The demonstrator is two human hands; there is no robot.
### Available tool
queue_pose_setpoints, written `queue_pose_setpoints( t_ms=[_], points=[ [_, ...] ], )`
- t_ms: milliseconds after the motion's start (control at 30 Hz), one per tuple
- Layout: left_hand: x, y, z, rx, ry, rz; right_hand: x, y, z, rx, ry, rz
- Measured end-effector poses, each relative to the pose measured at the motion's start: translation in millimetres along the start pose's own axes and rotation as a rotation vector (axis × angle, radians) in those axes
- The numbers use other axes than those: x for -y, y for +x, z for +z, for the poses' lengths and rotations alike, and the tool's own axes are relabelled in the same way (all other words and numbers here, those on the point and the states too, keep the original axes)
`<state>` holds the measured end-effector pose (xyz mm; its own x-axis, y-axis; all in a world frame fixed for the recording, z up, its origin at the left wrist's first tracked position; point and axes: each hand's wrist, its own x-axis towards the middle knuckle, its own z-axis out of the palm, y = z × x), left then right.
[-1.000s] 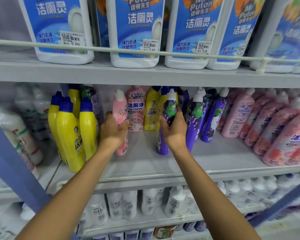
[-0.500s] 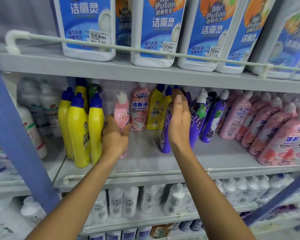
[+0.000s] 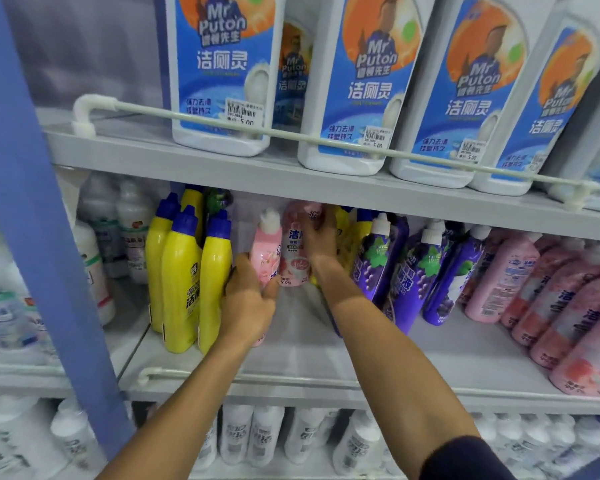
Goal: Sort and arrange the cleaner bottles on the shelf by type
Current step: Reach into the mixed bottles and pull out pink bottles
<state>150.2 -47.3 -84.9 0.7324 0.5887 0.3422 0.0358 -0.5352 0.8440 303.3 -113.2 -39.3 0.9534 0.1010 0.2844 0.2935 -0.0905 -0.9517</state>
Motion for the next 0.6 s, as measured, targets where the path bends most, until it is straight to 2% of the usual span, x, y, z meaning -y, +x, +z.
queue_pose_setpoints(
  t_ms=[100,267,467,600],
  points=[
    [4,2,3,-0.023,0.016,0.023,-15,6,14,-0.066,-0.067,-0.080],
    [7,2,5,-0.022,0.021,0.016,-22,11,25,-0.175,-0.111,-0.073],
    [5,3,7,-0.015,0.073,0.000,-28,27,28,-0.215,-0.341,-0.014],
    [3,5,7,0.001,0.071,-0.011,-19,12,23,-0.150,-0.149,0.089]
  ],
)
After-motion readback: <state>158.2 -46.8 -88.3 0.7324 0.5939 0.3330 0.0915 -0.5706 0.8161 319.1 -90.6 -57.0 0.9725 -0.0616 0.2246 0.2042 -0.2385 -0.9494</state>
